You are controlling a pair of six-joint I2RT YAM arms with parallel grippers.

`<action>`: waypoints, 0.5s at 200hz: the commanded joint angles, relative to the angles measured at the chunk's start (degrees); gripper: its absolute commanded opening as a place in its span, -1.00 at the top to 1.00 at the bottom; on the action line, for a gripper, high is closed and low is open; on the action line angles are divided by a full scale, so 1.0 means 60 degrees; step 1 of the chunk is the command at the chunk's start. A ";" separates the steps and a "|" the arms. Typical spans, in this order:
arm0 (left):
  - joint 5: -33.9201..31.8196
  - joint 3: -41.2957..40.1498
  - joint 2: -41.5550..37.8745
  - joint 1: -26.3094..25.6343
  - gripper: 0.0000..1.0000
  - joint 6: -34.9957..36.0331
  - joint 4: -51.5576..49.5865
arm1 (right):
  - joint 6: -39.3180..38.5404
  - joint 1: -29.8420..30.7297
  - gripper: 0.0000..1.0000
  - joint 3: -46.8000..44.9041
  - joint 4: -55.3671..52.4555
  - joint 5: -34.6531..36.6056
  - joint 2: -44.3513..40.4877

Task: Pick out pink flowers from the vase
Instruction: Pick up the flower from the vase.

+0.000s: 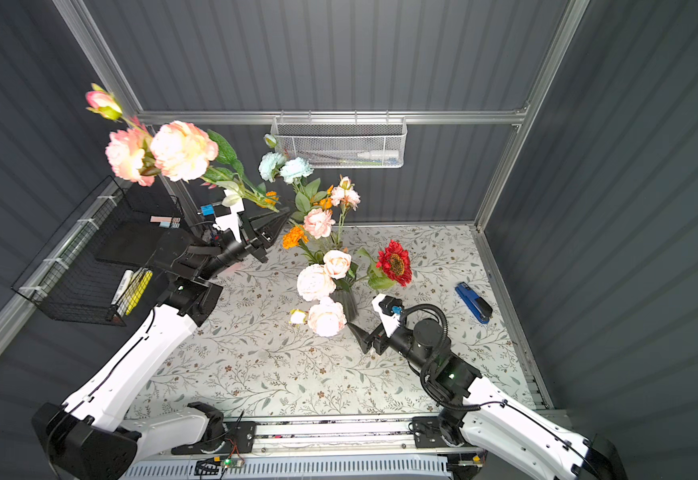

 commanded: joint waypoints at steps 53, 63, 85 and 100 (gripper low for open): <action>-0.2709 0.1184 -0.1985 -0.0039 1.00 0.0550 -0.4113 | -0.0031 0.0041 -0.98 0.0667 -0.1521 0.0061 -0.0613; -0.3401 0.1211 -0.2339 -0.0039 1.00 0.0516 -0.4739 | 0.0030 0.0045 -0.98 0.0874 -0.1989 0.0054 -0.0579; -0.4514 0.1191 -0.3101 -0.0042 1.00 0.0381 -0.6069 | 0.0131 0.0043 -0.98 0.1082 -0.2503 -0.0140 -0.0644; -0.4898 0.1226 -0.3461 -0.0039 1.00 0.0244 -0.7083 | 0.0152 0.0045 -0.98 0.1101 -0.2538 -0.0338 -0.0800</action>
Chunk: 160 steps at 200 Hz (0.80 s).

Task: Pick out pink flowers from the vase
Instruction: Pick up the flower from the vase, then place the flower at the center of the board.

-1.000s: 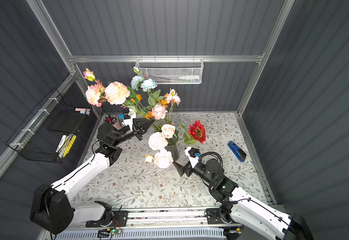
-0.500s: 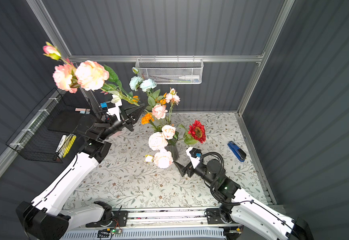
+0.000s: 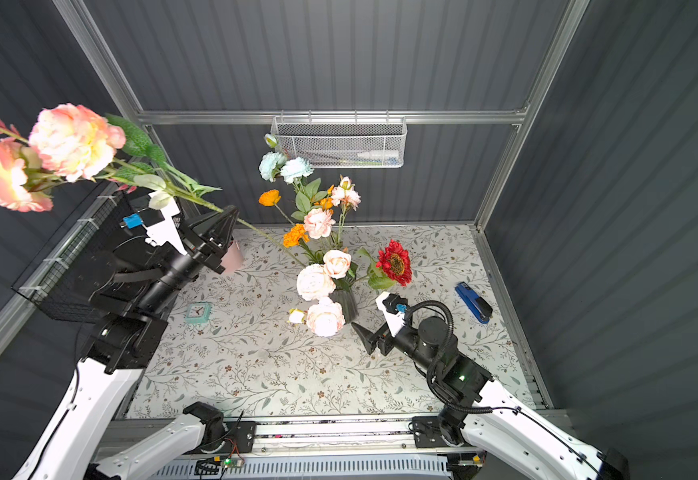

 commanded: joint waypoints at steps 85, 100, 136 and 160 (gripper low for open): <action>0.0160 -0.1658 -0.1947 -0.0039 1.00 0.0506 -0.3833 | 0.0703 0.0292 -0.98 0.1039 -0.1113 -0.2053 -0.0165; 0.1044 -0.2032 -0.2022 -0.0039 1.00 0.0915 -0.3956 | 0.0785 0.0559 -0.98 0.1066 -0.1020 -0.2275 -0.0045; 0.2651 -0.3455 -0.2647 -0.0039 1.00 0.1600 -0.3561 | 0.0755 0.1793 -0.96 0.1271 -0.0849 -0.1972 0.0443; 0.3328 -0.3805 -0.2815 -0.0039 1.00 0.1778 -0.3640 | 0.0472 0.2757 -0.89 0.1343 -0.0499 -0.1516 0.0886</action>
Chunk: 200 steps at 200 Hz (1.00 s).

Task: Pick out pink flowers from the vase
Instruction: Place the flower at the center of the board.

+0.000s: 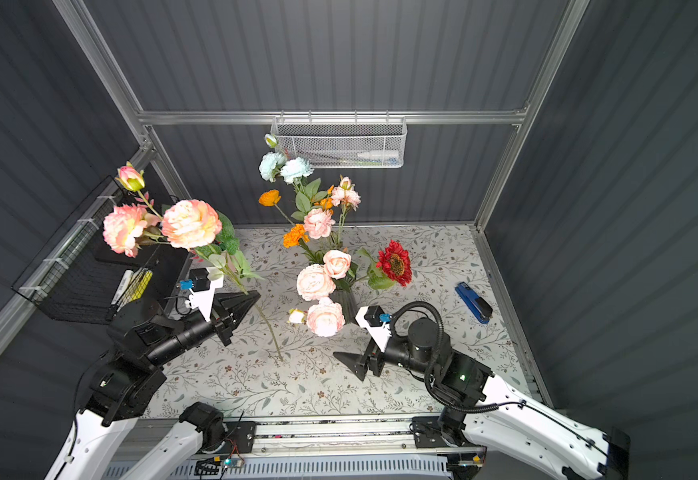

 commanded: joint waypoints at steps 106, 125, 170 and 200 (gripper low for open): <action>0.2757 -0.1063 -0.0206 -0.0042 1.00 0.0125 0.1287 | -0.0849 0.2080 -0.46 0.1799 0.2562 0.1441 0.3367; 0.3061 -0.1183 -0.0164 -0.0038 1.00 0.0018 0.1397 | -0.0944 0.2084 -0.38 0.2017 0.2798 0.1511 0.3706; 0.3698 -0.1571 -0.0271 -0.0053 1.00 -0.0786 0.2488 | -0.0919 0.2088 -0.28 0.2440 0.3123 0.1356 0.4432; 0.3921 -0.1648 -0.0385 -0.0046 1.00 -0.1137 0.2895 | -0.0743 0.2087 -0.19 0.2539 0.3330 0.1241 0.4675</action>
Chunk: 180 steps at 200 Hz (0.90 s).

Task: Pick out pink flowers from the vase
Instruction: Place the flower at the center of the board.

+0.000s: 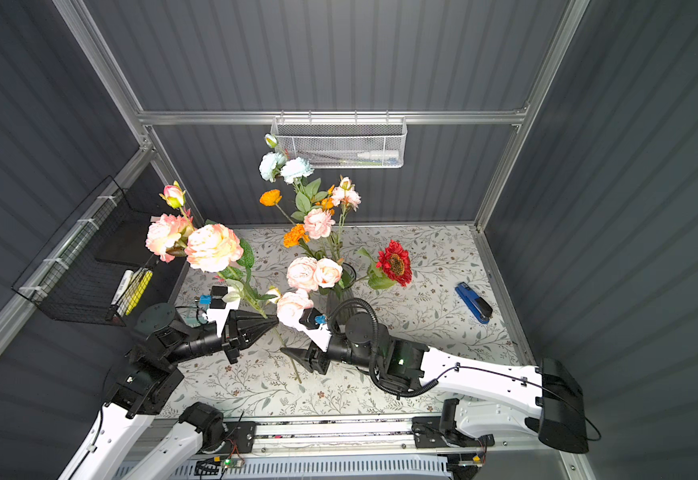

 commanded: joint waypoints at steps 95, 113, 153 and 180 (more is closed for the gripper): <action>0.0535 -0.0197 -0.0301 -0.0053 1.00 -0.0661 0.0966 | 0.0407 0.0051 0.41 0.0907 0.0789 -0.0657 0.1053; 0.0482 -0.0182 -0.0364 -0.0046 1.00 -0.0640 0.0851 | 0.0452 0.0056 0.53 0.0880 0.0731 -0.0689 0.0992; 0.0243 0.0120 -0.0281 -0.0051 0.87 -0.0173 0.0074 | 0.0359 0.0105 0.78 0.0798 0.0481 -0.0619 0.0660; 0.0147 0.0425 -0.0123 -0.0053 0.32 0.0325 -0.0504 | 0.0120 0.0175 0.91 0.0746 0.0203 -0.0477 0.0206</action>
